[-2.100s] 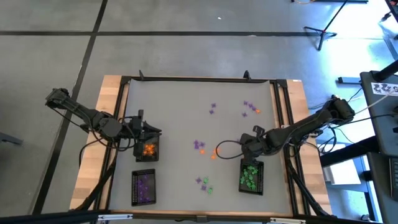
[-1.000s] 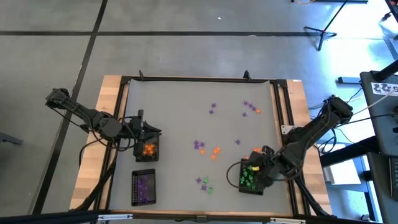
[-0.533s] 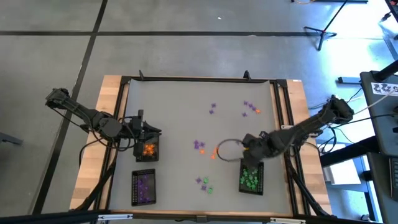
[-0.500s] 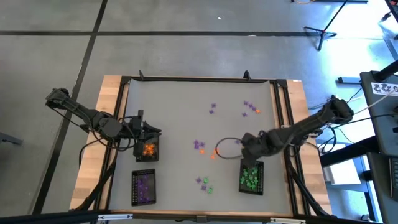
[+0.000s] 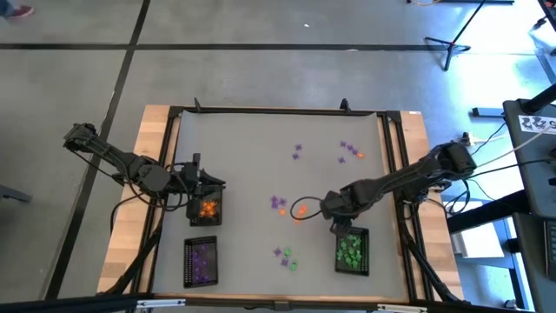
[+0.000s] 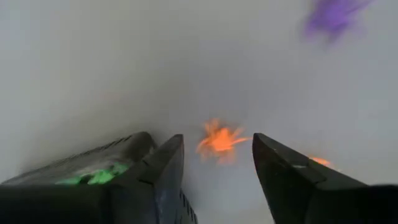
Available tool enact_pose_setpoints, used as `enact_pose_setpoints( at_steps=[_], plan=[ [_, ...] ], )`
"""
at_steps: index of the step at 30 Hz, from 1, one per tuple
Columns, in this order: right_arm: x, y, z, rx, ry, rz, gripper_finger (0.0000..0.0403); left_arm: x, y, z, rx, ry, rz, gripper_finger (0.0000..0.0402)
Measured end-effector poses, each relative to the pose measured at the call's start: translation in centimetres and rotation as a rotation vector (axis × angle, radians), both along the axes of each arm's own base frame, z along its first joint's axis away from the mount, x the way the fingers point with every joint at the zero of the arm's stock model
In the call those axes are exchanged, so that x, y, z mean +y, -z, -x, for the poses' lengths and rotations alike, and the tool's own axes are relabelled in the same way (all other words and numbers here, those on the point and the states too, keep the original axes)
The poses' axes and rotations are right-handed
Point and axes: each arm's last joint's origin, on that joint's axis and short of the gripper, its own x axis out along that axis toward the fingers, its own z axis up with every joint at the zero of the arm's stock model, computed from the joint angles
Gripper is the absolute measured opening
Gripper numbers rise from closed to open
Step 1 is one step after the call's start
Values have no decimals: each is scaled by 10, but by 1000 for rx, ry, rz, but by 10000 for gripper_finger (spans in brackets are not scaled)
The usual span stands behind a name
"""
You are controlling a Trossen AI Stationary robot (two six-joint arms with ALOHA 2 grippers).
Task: Sort Halloween decoration
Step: Put the orange spider toy into the top black basket
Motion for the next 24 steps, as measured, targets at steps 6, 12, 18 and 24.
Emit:
enact_pose_setpoints(
  at_steps=[6, 12, 18, 24],
  plan=[
    [3, 10, -4, 30, -34, -47, 188, 0, 0, 0, -1, 0, 0, 52],
    [1, 12, -3, 27, -33, 8, 188, 0, 0, 0, 0, 0, 0, 52],
    [-4, 34, 14, 67, -17, -3, 188, 0, 0, 0, 0, 0, 0, 52],
    [-7, 40, 21, 71, -16, 23, 132, 0, 0, 0, 0, 0, 0, 52]
  ],
)
